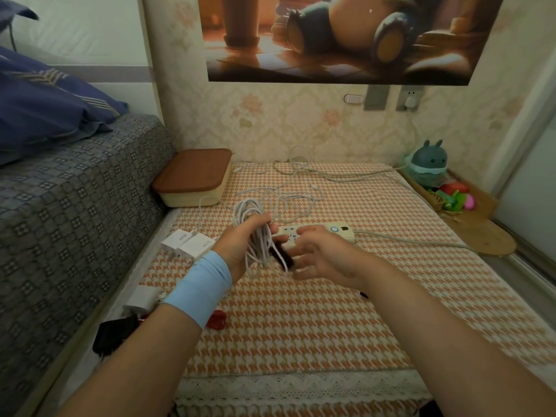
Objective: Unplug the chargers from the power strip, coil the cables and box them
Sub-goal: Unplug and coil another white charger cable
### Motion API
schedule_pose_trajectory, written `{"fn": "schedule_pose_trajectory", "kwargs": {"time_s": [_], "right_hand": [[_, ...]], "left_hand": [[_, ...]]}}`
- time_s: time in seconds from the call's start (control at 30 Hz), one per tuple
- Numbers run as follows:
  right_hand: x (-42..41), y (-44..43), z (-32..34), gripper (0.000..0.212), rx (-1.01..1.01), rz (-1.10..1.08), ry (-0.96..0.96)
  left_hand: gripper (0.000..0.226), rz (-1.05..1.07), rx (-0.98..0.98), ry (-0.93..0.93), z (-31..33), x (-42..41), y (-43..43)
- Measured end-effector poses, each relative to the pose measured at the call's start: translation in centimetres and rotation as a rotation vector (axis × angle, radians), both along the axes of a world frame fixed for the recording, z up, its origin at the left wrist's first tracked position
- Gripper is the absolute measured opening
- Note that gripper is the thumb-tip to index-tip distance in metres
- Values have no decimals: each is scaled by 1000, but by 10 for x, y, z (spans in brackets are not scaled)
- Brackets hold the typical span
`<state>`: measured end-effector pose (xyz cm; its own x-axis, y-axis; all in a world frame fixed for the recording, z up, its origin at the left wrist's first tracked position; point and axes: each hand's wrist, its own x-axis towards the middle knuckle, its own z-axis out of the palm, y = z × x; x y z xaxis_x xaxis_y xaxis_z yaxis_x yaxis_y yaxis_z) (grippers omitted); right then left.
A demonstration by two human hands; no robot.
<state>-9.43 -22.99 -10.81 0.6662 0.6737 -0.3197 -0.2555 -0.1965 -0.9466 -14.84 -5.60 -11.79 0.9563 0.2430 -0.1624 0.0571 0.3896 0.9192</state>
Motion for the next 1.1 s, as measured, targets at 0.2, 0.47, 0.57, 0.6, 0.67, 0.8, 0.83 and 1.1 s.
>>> {"fn": "schedule_pose_trajectory", "kwargs": {"time_s": [0.2, 0.47, 0.57, 0.6, 0.67, 0.8, 0.83, 1.1], "right_hand": [[-3, 1, 12, 22, -127, -149, -508], [-4, 1, 10, 62, -383, -70, -786], [-4, 1, 11, 51, -411, -49, -773], [-3, 2, 11, 47, -392, -56, -739], [0, 1, 10, 45, -359, -90, -663], [8, -6, 11, 39, -364, -262, -614], [9, -8, 12, 38, -348, -277, -603], [1, 3, 6, 44, -354, -129, -697]], "left_hand": [[16, -311, 231, 24, -2, -3, -13], [41, -553, 577, 21, -5, -3, -29], [35, -560, 621, 29, -7, -6, -32], [30, -545, 611, 28, -5, -7, -33], [30, -496, 604, 23, -2, -5, -34], [39, -446, 987, 167, -7, -1, -31], [43, -449, 1002, 176, -11, -1, -31], [45, -424, 860, 153, -9, -1, -35]]}}
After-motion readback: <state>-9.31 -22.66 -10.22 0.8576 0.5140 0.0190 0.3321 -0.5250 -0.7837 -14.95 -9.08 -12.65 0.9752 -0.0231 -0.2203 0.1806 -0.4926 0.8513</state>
